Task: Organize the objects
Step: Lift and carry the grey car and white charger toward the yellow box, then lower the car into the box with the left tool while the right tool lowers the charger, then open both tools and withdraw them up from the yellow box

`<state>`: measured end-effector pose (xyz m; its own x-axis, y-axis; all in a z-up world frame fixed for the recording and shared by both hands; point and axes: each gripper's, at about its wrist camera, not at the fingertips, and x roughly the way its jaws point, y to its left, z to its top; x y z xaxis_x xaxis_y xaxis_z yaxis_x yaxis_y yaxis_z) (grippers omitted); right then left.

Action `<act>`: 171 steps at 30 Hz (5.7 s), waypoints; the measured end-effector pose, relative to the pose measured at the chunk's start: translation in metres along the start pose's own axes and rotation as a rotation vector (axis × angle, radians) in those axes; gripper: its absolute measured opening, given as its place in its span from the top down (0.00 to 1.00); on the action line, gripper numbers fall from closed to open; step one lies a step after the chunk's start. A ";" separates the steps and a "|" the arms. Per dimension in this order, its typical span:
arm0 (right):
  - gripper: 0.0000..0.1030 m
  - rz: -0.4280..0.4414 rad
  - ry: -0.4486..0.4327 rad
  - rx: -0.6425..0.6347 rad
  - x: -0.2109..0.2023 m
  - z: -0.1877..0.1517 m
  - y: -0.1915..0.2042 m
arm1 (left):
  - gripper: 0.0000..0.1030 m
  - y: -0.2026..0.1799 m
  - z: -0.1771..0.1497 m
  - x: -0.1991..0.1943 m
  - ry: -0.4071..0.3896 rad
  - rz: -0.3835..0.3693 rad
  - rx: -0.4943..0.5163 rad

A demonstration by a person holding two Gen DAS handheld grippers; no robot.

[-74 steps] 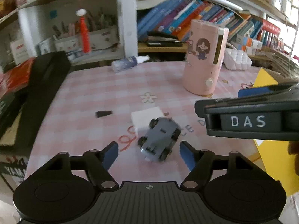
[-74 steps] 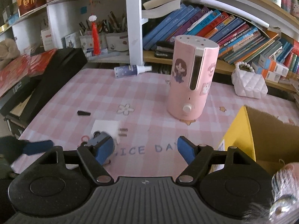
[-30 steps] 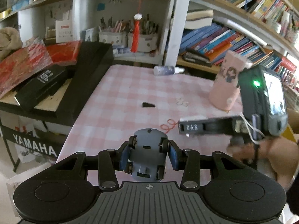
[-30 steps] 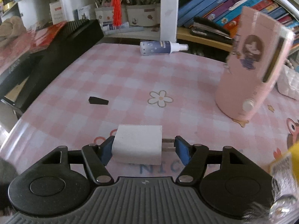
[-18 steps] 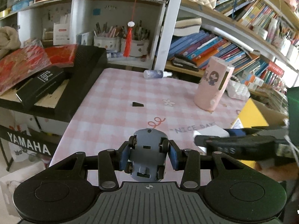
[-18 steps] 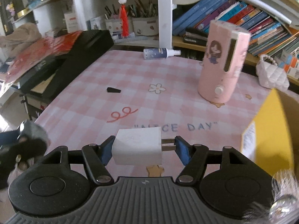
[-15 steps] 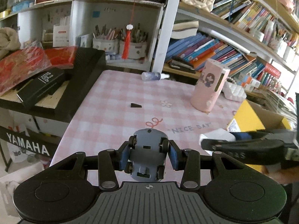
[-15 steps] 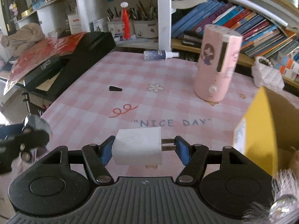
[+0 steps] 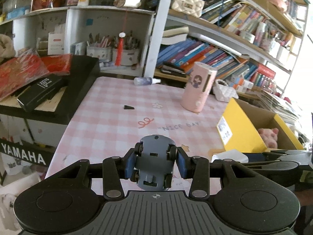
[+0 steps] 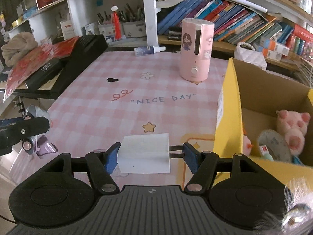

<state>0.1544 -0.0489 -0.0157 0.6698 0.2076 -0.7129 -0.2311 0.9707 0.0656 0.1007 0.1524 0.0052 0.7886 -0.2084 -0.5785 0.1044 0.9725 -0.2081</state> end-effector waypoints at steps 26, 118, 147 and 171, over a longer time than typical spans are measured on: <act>0.37 -0.118 -0.016 0.154 -0.098 -0.106 0.013 | 0.60 -0.033 -0.060 -0.074 0.034 -0.161 0.142; 0.37 -0.113 -0.090 -0.026 -0.032 -0.008 -0.236 | 0.59 -0.251 0.009 0.126 0.098 -0.121 0.278; 0.37 -0.058 -0.045 -0.064 -0.012 -0.003 -0.236 | 0.31 -0.252 0.016 0.098 -0.034 -0.111 0.237; 0.34 0.055 0.123 0.106 0.017 0.001 -0.241 | 0.19 -0.206 -0.007 0.053 -0.054 0.056 0.087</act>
<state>0.2225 -0.2792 -0.0432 0.5657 0.2508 -0.7856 -0.1846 0.9670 0.1758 0.1164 -0.0596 0.0117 0.8261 -0.1502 -0.5432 0.1097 0.9883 -0.1064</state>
